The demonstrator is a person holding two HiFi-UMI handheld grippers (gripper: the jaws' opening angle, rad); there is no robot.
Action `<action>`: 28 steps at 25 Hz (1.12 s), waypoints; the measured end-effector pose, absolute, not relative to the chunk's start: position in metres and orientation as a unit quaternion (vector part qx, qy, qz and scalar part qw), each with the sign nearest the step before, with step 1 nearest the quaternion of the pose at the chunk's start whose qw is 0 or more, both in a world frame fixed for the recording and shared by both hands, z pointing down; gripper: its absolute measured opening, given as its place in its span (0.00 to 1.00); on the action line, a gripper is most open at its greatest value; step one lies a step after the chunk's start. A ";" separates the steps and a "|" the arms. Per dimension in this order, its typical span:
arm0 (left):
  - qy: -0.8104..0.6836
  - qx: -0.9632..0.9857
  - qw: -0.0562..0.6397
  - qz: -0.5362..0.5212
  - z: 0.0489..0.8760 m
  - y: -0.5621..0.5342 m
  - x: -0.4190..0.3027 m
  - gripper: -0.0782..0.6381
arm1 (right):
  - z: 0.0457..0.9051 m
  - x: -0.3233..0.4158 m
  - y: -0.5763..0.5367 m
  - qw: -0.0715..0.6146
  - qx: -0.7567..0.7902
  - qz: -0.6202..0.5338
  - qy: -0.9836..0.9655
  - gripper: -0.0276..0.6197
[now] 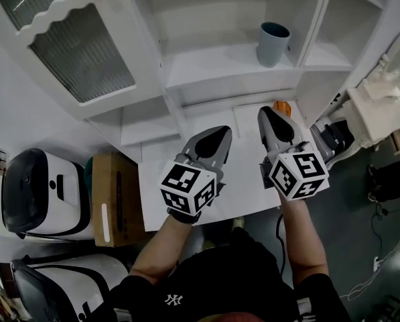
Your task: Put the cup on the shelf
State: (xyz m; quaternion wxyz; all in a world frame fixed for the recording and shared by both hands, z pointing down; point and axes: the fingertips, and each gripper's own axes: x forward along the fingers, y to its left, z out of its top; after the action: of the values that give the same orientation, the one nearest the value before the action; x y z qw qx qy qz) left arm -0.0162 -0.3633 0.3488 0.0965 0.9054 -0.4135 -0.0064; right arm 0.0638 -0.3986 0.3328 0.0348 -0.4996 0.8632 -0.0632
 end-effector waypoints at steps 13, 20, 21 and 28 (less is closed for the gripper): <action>-0.392 0.916 0.087 -0.006 0.346 -0.299 -0.031 0.11 | 0.348 0.026 -0.316 0.032 -0.494 -0.075 0.866 0.08; -0.385 0.919 0.084 -0.010 0.344 -0.273 -0.033 0.11 | 0.352 0.017 -0.285 0.022 -0.496 -0.067 0.866 0.07; -0.385 0.919 0.084 -0.010 0.344 -0.270 -0.034 0.11 | 0.352 0.016 -0.281 0.020 -0.496 -0.066 0.866 0.07; -0.380 0.922 0.079 -0.016 0.338 -0.252 -0.037 0.11 | 0.346 0.010 -0.262 0.019 -0.498 -0.058 0.865 0.07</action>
State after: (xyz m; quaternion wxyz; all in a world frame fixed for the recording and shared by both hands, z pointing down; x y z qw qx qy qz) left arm -0.0369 -0.2519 0.3379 0.0791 0.9215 -0.3799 -0.0156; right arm 0.0104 -0.2615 0.3463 0.0186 -0.4980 0.8650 -0.0581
